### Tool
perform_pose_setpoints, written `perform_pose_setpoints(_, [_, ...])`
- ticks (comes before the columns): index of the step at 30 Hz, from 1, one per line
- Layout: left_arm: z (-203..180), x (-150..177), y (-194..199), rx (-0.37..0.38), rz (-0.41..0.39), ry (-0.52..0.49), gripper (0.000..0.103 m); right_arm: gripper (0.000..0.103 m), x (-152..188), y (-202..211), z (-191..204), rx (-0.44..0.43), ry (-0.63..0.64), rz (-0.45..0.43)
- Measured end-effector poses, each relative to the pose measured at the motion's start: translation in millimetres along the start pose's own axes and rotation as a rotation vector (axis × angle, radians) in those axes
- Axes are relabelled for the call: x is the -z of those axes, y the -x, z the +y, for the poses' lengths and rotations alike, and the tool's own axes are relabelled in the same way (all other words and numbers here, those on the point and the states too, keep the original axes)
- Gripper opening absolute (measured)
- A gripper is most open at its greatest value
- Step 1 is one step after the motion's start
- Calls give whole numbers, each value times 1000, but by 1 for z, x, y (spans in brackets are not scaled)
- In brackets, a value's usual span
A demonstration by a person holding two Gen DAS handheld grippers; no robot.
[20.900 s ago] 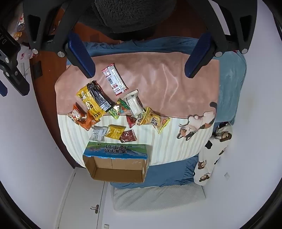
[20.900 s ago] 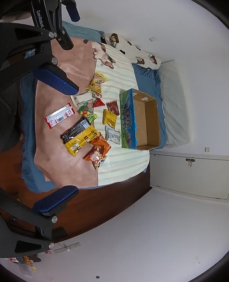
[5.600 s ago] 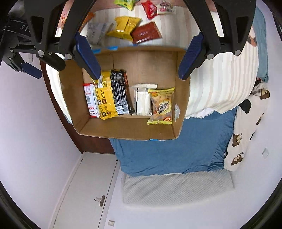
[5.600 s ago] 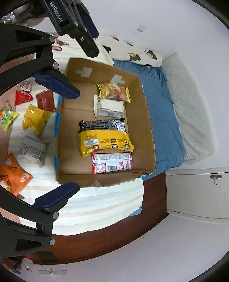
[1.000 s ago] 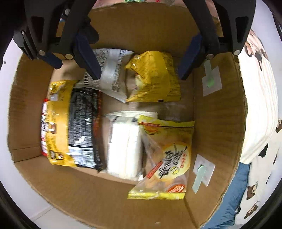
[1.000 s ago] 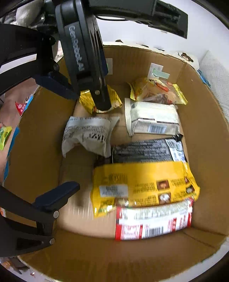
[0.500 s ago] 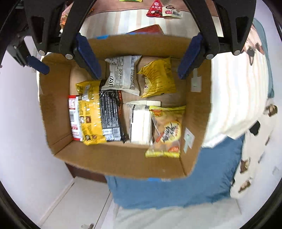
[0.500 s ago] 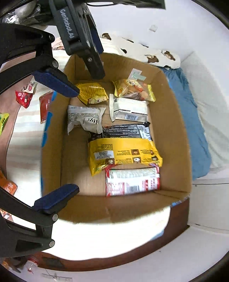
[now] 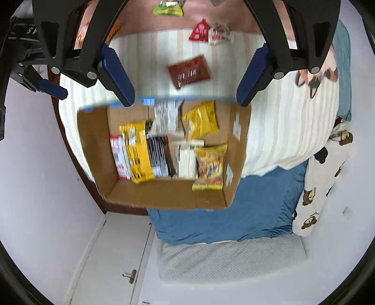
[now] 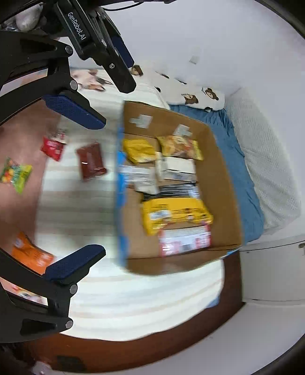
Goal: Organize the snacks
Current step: 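Open both tools and move them back to the snacks on the bed, then grasp the green watermelon candy bag with the left tool while the right tool grasps the orange bag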
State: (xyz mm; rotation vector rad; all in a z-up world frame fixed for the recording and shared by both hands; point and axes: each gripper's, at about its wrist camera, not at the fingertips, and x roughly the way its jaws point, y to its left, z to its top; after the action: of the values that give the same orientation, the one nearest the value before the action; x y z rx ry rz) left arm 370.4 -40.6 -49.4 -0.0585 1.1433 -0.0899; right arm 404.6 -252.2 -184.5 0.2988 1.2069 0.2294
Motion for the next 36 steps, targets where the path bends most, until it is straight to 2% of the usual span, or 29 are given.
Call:
perform_pose_setpoints(4, [-1,62,-9,0,66,-5,89,101,56,-2,-27,-43,-74,56])
perform_pose_setpoints(8, [1,135,-41,-13,198,14,89,101,114,-6,-68,-23,-179,96])
perform_pose_setpoints(12, [1,191,-85,-3,351,47,89,100,148,-26,-109,14,-274,138])
perform_pose_setpoints(15, [0,221,-114,8,442,75,89,98,160,-43,-129,54,-308,145])
perform_pose_setpoints(20, [-10,248,-150,69,551,94,89,87,165,-70,-137,72,-310,153])
perform_pose_setpoints(22, [-14,254,-159,62,569,89,89,78,165,-83,-135,103,-292,179])
perform_pose_setpoints(25, [-21,260,-169,46,573,65,89,72,165,-100,-129,129,-266,210])
perform_pose_setpoints(27, [-23,262,-170,27,542,58,77,62,167,-106,-124,151,-233,211])
perform_pose_setpoints(29, [-24,260,-170,19,521,64,62,59,169,-111,-115,175,-184,209])
perform_pose_setpoints(30, [-23,258,-170,19,514,72,58,57,170,-111,-112,180,-166,211])
perform_pose_setpoints(32, [-21,255,-168,19,507,84,54,54,176,-111,-99,172,-108,224])
perform_pose_setpoints(36, [-15,254,-168,33,503,120,54,54,201,-113,-69,124,-1,296])
